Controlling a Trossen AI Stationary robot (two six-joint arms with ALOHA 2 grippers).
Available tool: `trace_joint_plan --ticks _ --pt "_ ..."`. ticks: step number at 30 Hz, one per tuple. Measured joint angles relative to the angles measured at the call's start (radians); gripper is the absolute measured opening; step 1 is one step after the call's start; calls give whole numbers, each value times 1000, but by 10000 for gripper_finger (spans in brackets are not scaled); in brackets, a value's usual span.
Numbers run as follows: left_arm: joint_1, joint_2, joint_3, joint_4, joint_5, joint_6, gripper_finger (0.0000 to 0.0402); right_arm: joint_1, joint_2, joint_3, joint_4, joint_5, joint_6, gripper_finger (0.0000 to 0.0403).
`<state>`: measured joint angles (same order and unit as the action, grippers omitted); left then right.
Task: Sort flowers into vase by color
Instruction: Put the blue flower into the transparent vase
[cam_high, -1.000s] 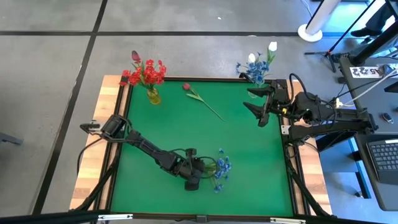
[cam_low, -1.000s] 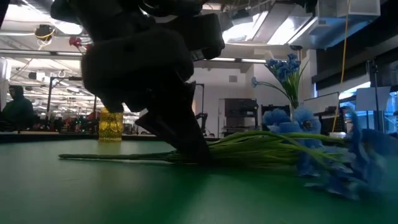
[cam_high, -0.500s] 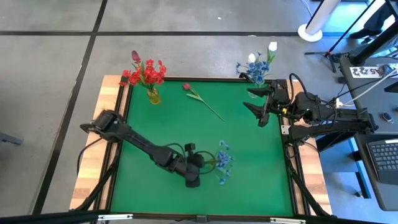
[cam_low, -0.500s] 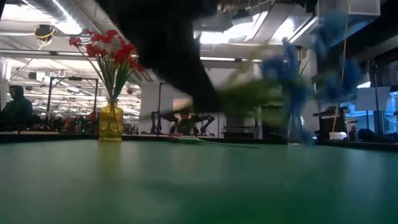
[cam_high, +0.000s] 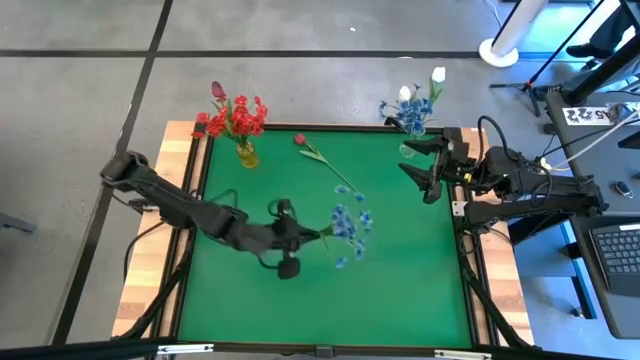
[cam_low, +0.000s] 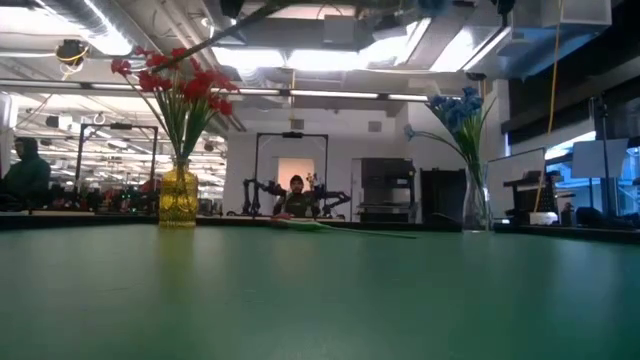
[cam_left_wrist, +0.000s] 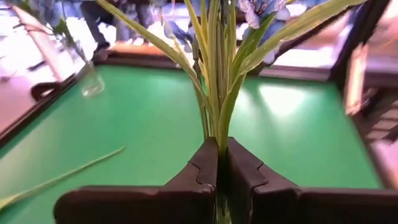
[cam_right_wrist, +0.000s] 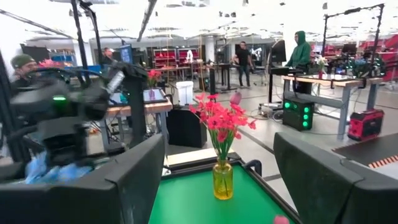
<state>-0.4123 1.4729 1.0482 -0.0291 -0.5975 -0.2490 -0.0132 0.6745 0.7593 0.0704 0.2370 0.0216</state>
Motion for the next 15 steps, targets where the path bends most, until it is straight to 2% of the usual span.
trace_joint_plan --ticks 2,5,9,12,15 --pt "18 -65 -99 148 69 28 4 0 -5 0 0 -4 0 298" --pt "52 -142 -252 478 212 73 4 0 -5 0 -17 -5 3 298" --pt "133 -193 -375 839 355 95 4 0 56 -6 18 -47 52 298" --pt "192 -193 -389 960 446 92 5 1 131 -7 85 -119 61 298" --pt "239 -193 -366 997 489 77 5 1 216 -9 181 -158 61 298"
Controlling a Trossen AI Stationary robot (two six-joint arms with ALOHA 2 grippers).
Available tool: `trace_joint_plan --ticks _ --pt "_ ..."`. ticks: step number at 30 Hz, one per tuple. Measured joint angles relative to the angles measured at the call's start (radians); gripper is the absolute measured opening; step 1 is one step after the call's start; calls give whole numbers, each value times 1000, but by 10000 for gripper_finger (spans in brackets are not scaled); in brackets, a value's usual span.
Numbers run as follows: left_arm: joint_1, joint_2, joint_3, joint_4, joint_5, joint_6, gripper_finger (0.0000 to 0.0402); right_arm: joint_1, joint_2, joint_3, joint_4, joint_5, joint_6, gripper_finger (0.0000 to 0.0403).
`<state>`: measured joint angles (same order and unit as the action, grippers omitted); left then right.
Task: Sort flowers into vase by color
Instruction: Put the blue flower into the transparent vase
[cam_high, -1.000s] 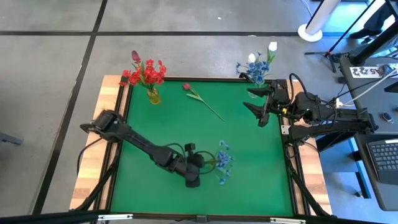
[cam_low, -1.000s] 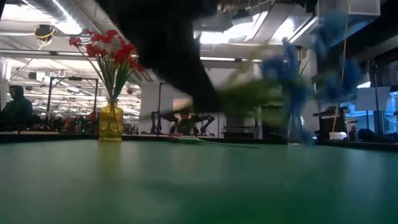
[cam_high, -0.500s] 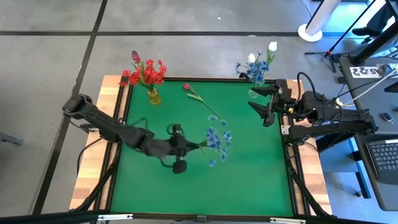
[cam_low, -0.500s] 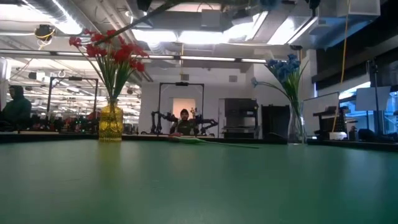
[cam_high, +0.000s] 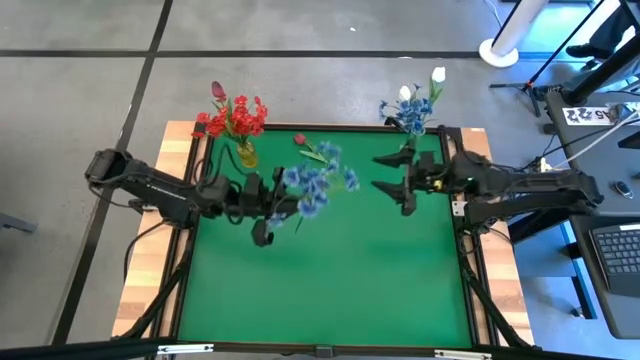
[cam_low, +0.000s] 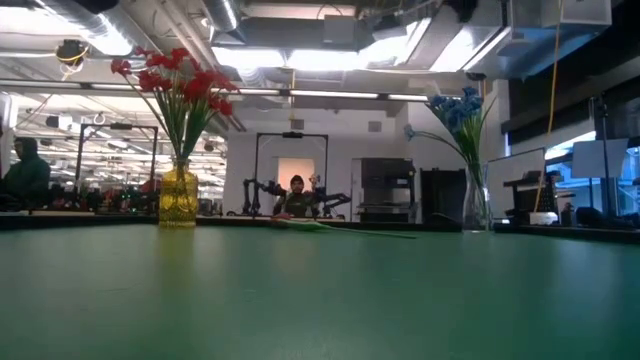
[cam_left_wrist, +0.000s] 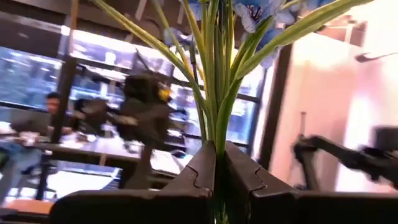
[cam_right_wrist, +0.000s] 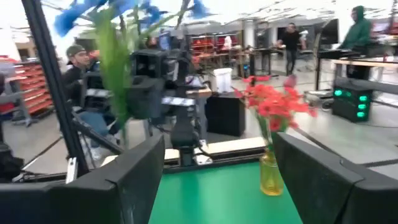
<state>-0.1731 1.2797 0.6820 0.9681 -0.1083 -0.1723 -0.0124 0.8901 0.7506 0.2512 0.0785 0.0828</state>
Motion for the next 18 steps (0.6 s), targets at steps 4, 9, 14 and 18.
trace_joint_plan --ticks 4,9,14,18 --pt "50 0 33 -7 16 -1 6 0 119 1 115 -30 -7 298" --pt "94 0 57 -8 37 -1 6 0 263 0 329 -85 -8 298" --pt "121 6 57 41 37 -4 7 0 381 0 524 -115 -4 298" --pt "124 36 58 159 38 -4 7 0 453 2 631 -115 17 298"
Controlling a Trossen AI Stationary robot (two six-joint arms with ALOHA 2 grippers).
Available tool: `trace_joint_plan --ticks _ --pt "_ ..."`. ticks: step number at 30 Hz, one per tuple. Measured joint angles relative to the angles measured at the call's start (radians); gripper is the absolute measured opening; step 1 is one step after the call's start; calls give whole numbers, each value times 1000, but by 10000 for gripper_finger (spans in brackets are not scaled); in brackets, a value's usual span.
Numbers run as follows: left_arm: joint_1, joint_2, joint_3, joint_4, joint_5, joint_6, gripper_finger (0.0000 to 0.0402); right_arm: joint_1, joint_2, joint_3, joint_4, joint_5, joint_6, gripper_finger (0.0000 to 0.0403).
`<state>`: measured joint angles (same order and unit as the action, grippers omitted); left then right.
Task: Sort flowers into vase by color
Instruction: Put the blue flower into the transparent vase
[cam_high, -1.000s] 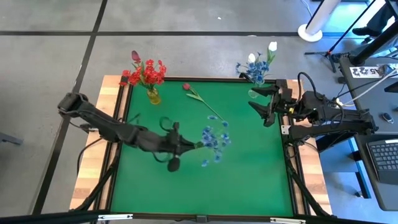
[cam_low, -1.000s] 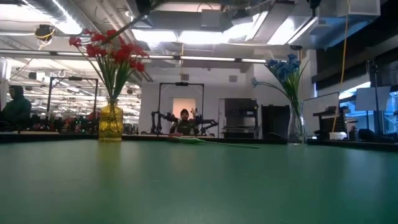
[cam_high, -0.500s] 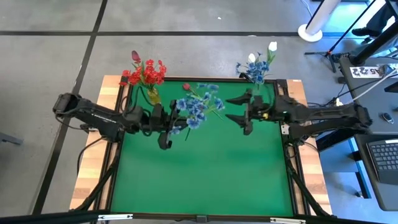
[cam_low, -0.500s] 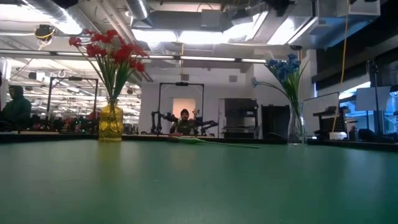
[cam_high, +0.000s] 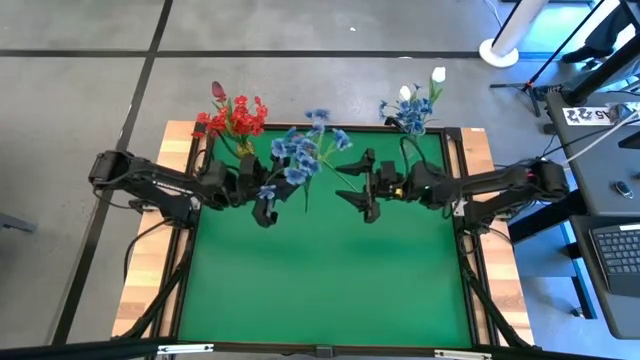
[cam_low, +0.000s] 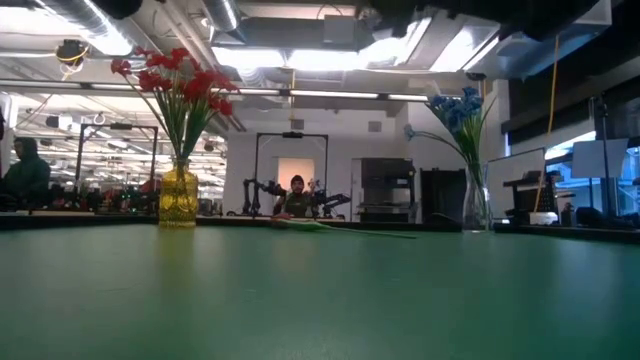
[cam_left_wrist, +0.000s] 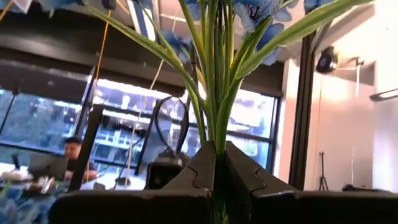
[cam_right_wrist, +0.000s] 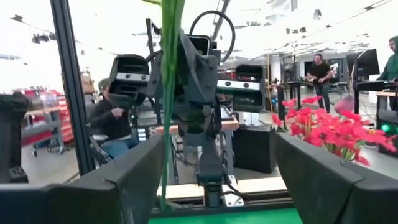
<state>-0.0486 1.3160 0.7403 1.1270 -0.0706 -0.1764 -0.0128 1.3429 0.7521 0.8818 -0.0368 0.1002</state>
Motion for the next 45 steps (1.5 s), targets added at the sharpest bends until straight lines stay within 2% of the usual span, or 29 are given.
trace_joint_plan --ticks 7,12,19,23,29,37,45 --pt "6 71 4 59 10 0 7 0 62 0 120 -8 75 298" --pt "10 148 83 74 44 3 8 0 69 0 117 0 79 298" --pt "49 251 206 -21 70 -1 8 0 70 0 104 -25 79 298" --pt "66 278 224 -41 74 -6 8 -2 69 0 68 -25 79 298" --pt "79 274 224 -56 77 0 8 -2 70 0 41 -34 79 298" --pt "97 184 225 -282 91 43 8 -1 69 1 -44 -31 79 298" --pt "90 108 225 -399 96 84 8 2 69 1 -63 -31 77 298"
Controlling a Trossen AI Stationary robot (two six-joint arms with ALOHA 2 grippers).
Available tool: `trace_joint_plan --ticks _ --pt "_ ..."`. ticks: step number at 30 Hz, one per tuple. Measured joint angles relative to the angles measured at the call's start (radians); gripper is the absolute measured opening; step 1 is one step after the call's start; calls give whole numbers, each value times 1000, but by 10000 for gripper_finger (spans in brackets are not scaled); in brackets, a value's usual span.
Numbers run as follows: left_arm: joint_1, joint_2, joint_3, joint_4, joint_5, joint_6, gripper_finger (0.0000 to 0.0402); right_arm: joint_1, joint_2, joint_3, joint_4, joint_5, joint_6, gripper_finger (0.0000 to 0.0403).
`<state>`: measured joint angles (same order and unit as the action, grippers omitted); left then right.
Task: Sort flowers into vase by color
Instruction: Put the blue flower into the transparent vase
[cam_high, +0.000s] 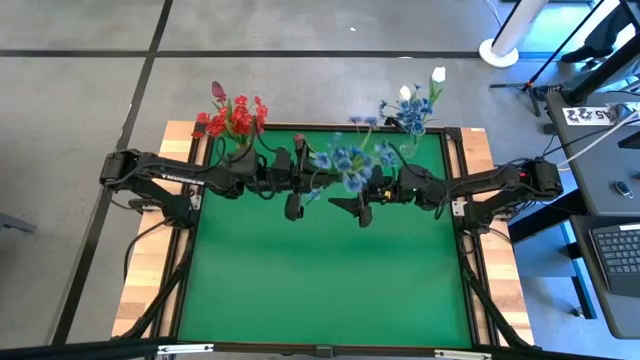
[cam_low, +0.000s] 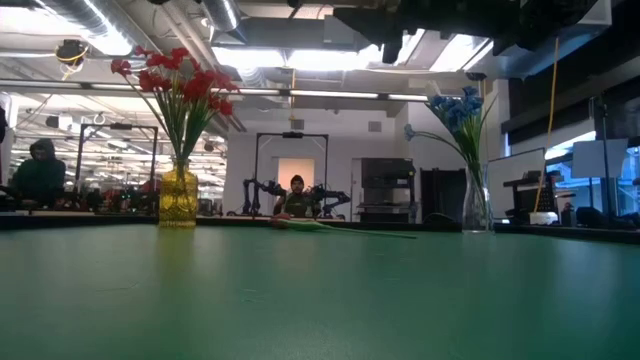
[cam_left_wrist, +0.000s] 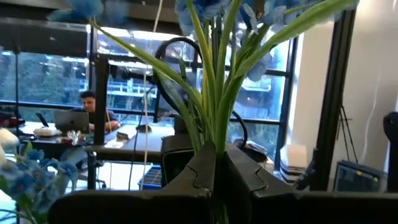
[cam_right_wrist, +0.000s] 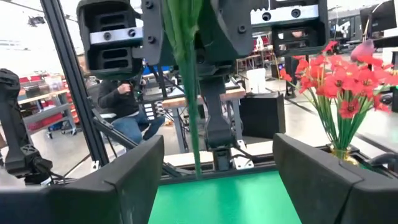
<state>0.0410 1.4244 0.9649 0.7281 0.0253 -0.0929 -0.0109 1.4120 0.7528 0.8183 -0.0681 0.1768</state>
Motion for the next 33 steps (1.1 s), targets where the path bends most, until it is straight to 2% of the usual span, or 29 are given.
trace_joint_plan --ticks 12,20,25,33 --pt "-2 25 0 52 -8 -9 8 -1 0 0 163 6 1 298" --pt "-3 54 0 112 -7 -11 8 -1 0 0 177 31 1 290" --pt "-3 74 0 129 -6 -12 8 -2 0 0 176 31 1 242" --pt "-3 86 0 136 -6 -31 8 -2 -1 0 173 28 -2 123"
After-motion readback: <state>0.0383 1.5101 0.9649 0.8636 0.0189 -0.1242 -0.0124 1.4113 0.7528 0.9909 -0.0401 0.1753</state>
